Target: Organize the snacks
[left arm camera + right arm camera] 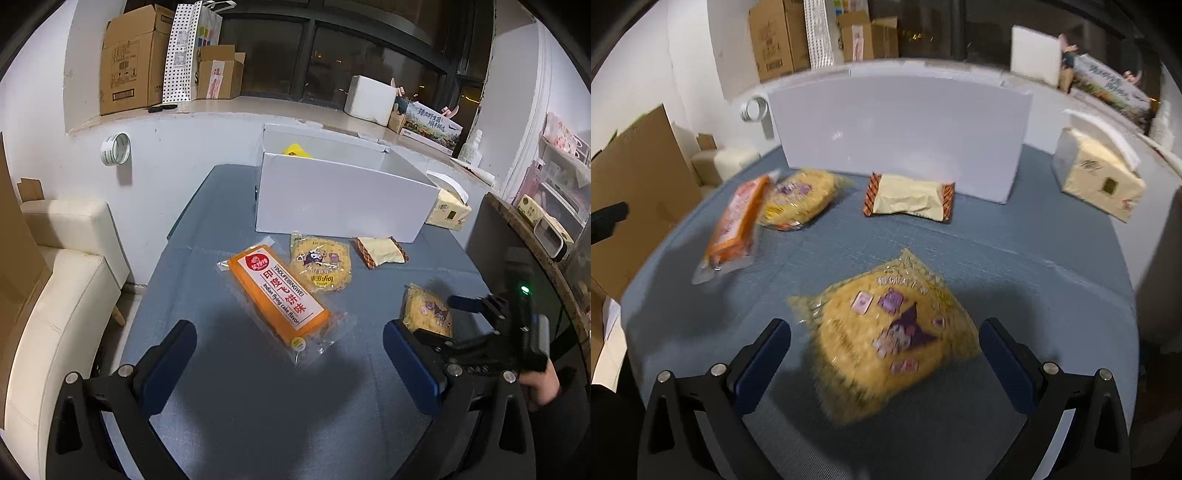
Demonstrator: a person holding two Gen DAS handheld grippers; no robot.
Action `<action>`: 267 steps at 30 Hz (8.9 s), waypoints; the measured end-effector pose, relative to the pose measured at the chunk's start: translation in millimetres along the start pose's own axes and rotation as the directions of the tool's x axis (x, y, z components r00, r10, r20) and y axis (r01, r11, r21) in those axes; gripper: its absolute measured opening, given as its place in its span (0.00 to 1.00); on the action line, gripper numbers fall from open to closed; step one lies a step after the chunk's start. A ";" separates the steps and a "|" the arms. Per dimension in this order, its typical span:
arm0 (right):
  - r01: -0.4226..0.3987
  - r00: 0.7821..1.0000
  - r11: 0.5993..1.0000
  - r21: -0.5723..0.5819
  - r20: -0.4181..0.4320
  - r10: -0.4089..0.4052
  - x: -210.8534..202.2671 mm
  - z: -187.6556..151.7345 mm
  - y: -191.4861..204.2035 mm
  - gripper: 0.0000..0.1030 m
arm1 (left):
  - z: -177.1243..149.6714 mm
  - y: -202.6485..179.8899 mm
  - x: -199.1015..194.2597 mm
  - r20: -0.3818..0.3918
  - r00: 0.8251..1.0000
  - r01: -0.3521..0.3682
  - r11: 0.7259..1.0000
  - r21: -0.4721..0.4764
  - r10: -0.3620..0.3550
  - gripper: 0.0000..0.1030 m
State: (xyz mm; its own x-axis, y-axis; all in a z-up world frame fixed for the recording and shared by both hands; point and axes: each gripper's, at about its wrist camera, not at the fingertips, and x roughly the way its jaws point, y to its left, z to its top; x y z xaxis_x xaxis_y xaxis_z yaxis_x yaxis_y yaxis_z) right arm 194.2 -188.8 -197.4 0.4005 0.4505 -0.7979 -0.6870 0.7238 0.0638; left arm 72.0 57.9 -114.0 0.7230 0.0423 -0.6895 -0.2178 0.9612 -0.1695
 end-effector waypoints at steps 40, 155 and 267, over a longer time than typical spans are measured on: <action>-0.026 0.979 0.986 0.165 0.205 -0.008 -89.6 -26.6 -3.9 0.77 | 24.2 -17.9 154.0 -0.327 0.911 -0.323 0.927 -0.190 0.250 1.00; 0.140 0.990 0.962 0.237 -0.054 -0.131 71.9 109.4 -18.3 1.00 | 21.0 -14.9 -0.9 0.056 0.996 0.067 0.989 0.129 -0.074 1.00; -0.058 0.881 0.989 0.134 0.473 -0.013 -176.8 114.5 1.9 1.00 | 133.4 -78.4 -33.7 0.207 0.978 -0.007 0.980 0.200 -0.035 1.00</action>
State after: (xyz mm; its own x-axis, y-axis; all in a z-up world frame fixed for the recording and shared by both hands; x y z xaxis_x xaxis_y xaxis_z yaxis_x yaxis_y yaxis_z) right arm 191.4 -207.3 12.5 0.6487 0.6349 -0.4198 -0.6214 0.7602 0.1895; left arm 152.1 17.5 16.4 0.8503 0.0642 -0.5224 -0.0878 0.9959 -0.0205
